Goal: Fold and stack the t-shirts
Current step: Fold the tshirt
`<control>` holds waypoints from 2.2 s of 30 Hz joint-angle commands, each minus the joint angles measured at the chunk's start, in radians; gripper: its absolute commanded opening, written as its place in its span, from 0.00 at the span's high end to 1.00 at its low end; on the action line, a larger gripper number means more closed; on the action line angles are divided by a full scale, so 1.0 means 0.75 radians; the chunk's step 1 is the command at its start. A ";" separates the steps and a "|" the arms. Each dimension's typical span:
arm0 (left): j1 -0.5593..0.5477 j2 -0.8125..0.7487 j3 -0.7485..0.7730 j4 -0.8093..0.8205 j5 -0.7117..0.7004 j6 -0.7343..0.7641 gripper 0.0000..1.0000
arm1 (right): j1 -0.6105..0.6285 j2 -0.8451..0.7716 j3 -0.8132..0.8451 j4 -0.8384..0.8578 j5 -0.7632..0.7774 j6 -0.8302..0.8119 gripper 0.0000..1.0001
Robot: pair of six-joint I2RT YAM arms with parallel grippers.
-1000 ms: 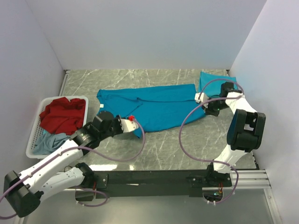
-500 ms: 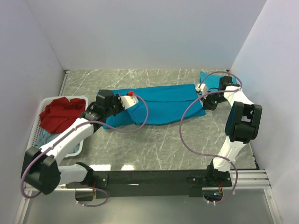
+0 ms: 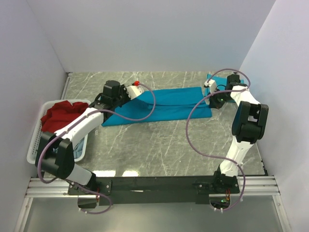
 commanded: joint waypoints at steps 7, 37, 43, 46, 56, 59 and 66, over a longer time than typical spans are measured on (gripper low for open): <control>0.040 0.108 0.151 0.050 0.011 0.061 1.00 | 0.009 0.051 0.070 0.087 0.025 0.130 1.00; 0.087 0.286 0.247 0.034 0.033 0.040 1.00 | 0.042 0.109 0.105 0.107 0.086 0.220 1.00; 0.106 0.505 0.386 0.038 -0.036 -0.118 0.86 | 0.081 0.066 0.044 0.276 0.188 0.383 0.74; 0.116 0.713 0.605 0.038 -0.416 -0.361 0.54 | 0.103 -0.022 -0.042 0.444 0.299 0.549 0.53; 0.120 0.584 0.931 -0.303 -0.659 -0.851 0.05 | 0.126 -0.319 -0.195 0.237 -0.034 0.358 0.45; 0.151 0.332 0.695 -0.399 -0.489 -1.164 0.05 | 0.177 -0.374 -0.320 0.068 -0.167 -0.088 0.44; 0.230 -0.247 -0.026 -0.303 -0.202 -1.586 0.07 | 0.395 -0.358 -0.502 0.350 0.308 -0.150 0.42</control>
